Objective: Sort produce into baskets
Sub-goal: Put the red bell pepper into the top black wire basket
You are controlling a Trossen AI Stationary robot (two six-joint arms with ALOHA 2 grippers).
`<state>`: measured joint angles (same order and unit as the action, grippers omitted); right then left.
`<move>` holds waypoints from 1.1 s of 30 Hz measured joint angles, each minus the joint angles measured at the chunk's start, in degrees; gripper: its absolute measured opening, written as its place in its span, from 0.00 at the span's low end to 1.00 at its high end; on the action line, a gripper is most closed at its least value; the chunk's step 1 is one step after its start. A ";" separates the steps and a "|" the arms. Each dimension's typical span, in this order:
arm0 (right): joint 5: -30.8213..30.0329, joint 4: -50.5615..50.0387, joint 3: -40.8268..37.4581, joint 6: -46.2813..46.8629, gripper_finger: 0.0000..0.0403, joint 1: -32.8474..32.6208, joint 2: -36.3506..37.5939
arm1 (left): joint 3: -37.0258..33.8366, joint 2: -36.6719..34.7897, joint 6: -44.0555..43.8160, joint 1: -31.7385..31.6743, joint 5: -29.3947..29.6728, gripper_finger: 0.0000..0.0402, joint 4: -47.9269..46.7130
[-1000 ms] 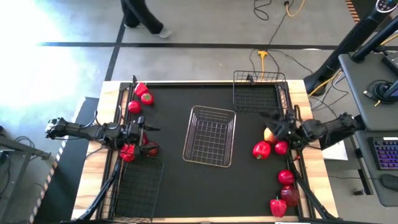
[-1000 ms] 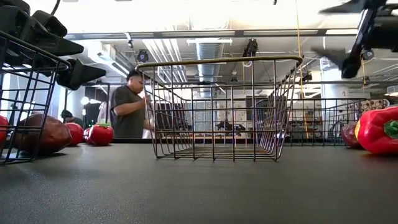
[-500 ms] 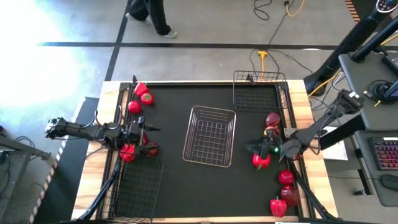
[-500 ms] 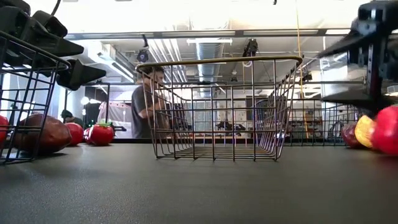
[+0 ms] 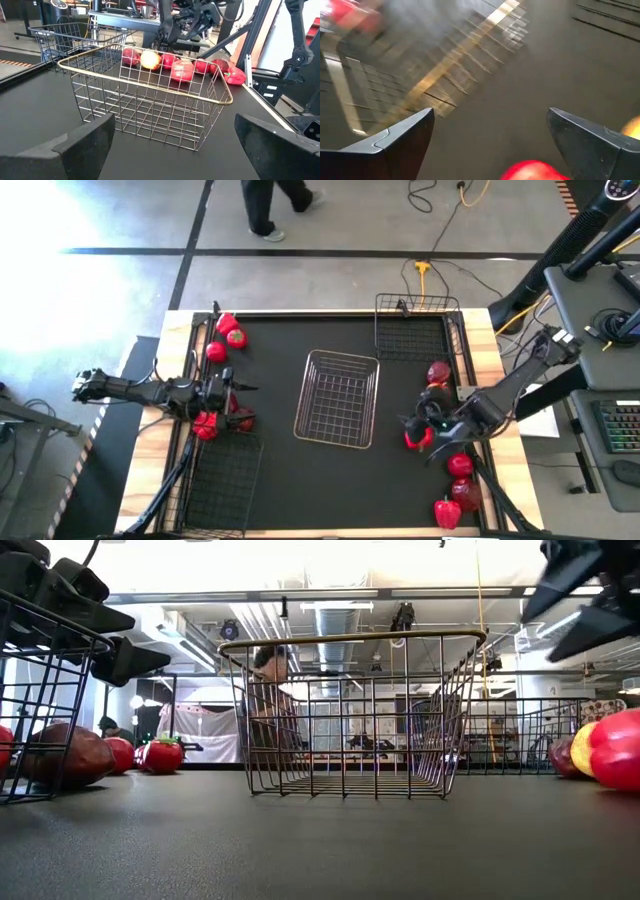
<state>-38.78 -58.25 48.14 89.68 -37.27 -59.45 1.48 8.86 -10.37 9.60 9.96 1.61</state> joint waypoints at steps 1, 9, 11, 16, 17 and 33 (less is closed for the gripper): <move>2.04 -4.43 1.91 1.26 0.94 0.04 -1.41 | 0.00 0.05 -0.02 0.00 0.00 0.98 0.06; 6.24 -12.95 13.80 1.54 0.94 0.14 -9.55 | 0.00 0.07 0.00 -0.01 0.01 0.98 0.04; 4.66 -12.83 16.26 -2.24 0.94 0.33 -11.14 | 0.00 0.07 -0.02 0.01 0.00 0.98 0.04; 5.05 -14.34 20.52 -10.52 0.94 0.73 -14.99 | 0.00 0.04 -0.01 0.01 0.00 0.98 0.04; 5.56 -14.49 21.16 -13.12 0.94 0.71 -15.47 | 0.00 0.04 0.00 0.00 0.00 0.98 0.04; 29.71 -14.01 6.87 6.09 0.94 2.79 -7.60 | 0.00 0.07 0.00 -0.01 0.02 0.98 0.04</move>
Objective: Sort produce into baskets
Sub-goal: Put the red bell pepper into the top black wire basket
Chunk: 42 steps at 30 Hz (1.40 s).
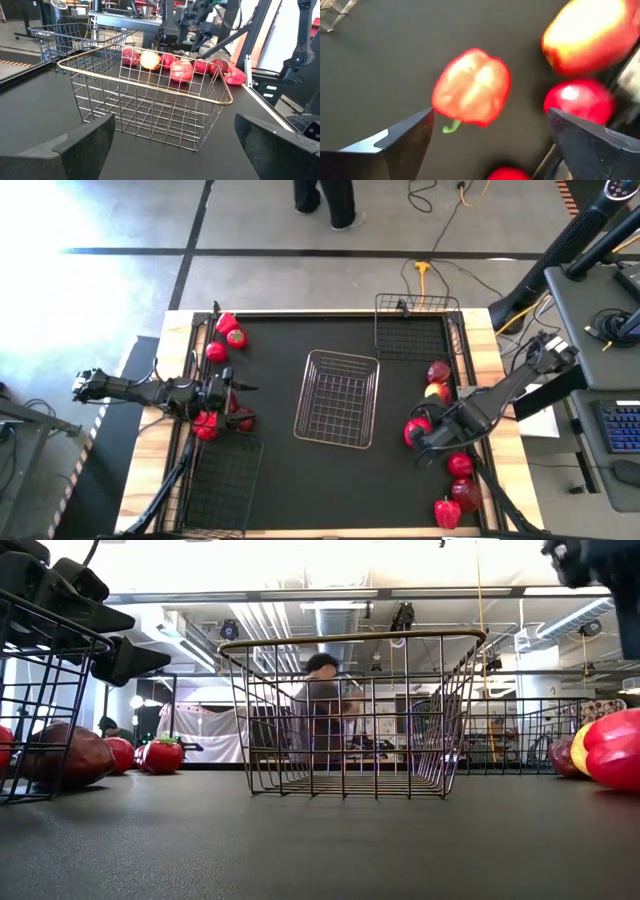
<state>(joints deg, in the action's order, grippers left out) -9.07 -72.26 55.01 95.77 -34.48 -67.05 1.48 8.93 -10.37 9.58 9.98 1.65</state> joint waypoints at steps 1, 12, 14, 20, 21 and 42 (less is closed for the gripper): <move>0.82 1.85 -1.50 1.44 0.94 0.02 1.34 | 0.00 0.00 0.00 0.02 -0.02 0.98 0.00; 1.33 10.70 -5.78 -2.37 0.94 0.28 6.03 | 0.00 0.00 -0.02 0.00 -0.02 0.98 0.00; 1.93 9.79 -6.18 -1.85 0.94 1.18 5.32 | 0.00 0.02 -0.01 0.02 -0.01 0.98 0.02; 5.95 9.79 -6.72 -4.14 0.96 4.55 2.65 | 0.00 0.04 0.00 0.00 -0.02 0.98 0.00; 6.56 9.87 -6.93 -4.33 0.97 5.24 2.06 | 0.00 0.04 0.00 0.02 0.00 0.98 0.00; 11.10 15.64 -10.25 -4.12 0.97 15.10 -7.01 | 0.00 0.04 -0.01 0.02 0.00 0.98 0.00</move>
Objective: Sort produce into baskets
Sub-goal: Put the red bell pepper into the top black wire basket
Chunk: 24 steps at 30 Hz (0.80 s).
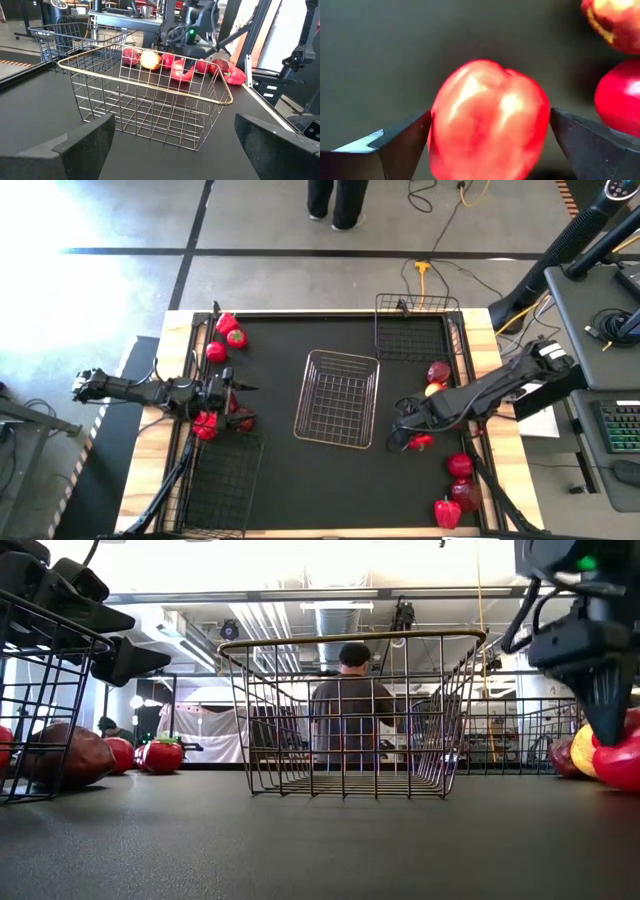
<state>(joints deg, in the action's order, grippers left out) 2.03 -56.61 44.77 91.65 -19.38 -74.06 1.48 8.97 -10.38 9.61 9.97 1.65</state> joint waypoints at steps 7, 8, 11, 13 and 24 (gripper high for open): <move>2.40 0.41 -0.91 -5.02 0.79 1.05 0.17 | 0.00 0.00 -0.01 0.00 -0.01 0.98 0.00; 2.95 0.46 -0.91 -5.94 0.77 1.05 0.17 | 0.00 0.00 0.00 0.00 -0.02 0.98 0.00; 4.70 0.63 -0.93 -8.47 0.76 1.05 0.15 | 0.00 0.00 -0.01 0.00 -0.01 0.98 0.00; 5.82 0.78 -0.90 -9.52 0.76 1.05 0.36 | 0.00 0.00 -0.01 0.00 0.00 0.98 0.00; -0.44 -11.84 15.29 -17.07 0.76 6.19 4.66 | 0.00 0.00 0.00 0.00 0.00 0.98 0.00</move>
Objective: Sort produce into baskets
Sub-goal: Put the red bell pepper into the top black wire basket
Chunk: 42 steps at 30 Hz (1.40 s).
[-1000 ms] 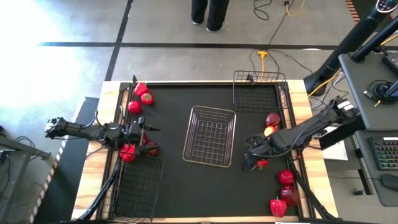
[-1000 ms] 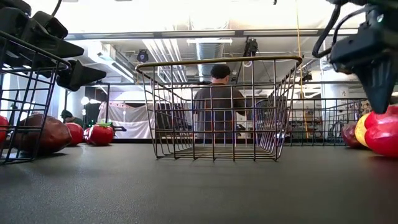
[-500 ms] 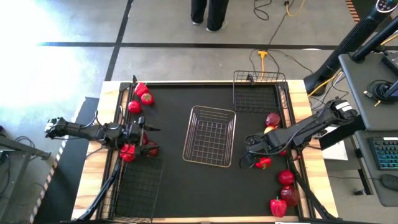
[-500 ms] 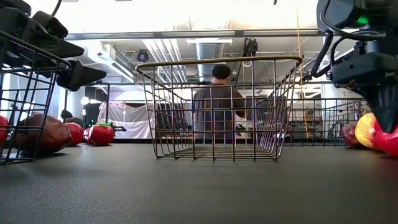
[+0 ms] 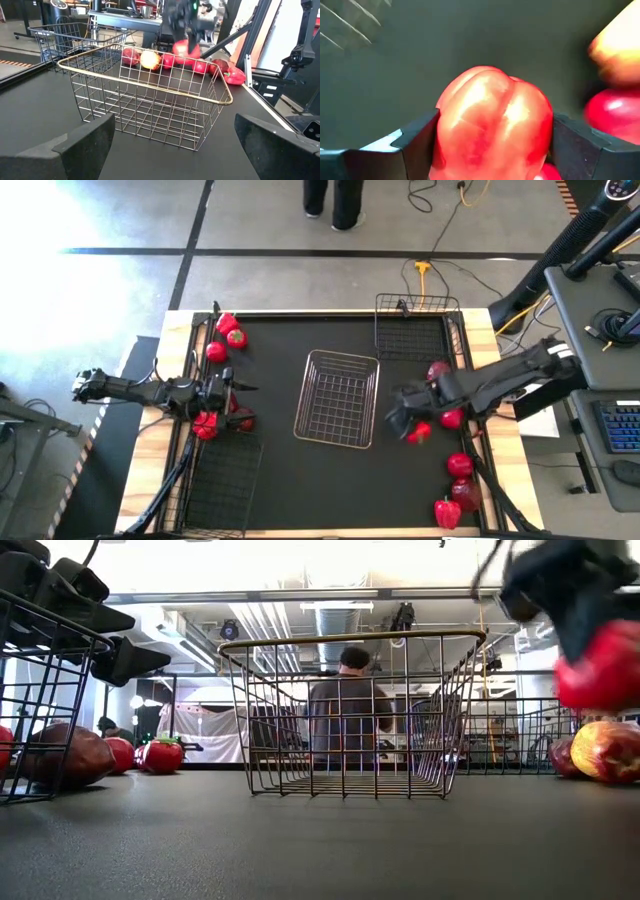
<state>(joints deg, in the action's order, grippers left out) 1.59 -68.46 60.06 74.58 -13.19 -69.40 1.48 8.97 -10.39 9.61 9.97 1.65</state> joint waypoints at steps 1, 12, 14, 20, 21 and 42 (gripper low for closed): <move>-1.95 -2.65 2.41 -0.91 0.76 1.25 0.12 | 0.00 0.00 0.00 -0.01 0.00 0.98 0.00; -13.28 -13.90 19.86 -18.85 0.76 27.57 0.52 | 0.00 0.00 0.01 -0.01 0.00 0.98 0.01; -13.80 -11.30 20.07 -24.75 0.76 34.85 0.54 | 0.00 0.00 0.00 0.00 -0.01 0.98 0.01; -11.72 2.49 16.49 -40.24 0.76 53.88 -1.68 | 0.00 0.00 0.02 -0.02 0.00 0.98 0.00; -10.91 4.64 15.67 -41.98 0.76 56.10 -2.70 | 0.00 0.00 0.01 0.00 -0.01 0.98 0.02; -11.96 11.69 19.83 -55.10 0.84 62.42 -34.15 | 0.00 0.00 0.01 -0.02 -0.02 0.98 0.00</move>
<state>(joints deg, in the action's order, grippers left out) -10.37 -56.77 79.89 19.49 49.23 -103.55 1.48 8.97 -10.38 9.58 9.96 1.65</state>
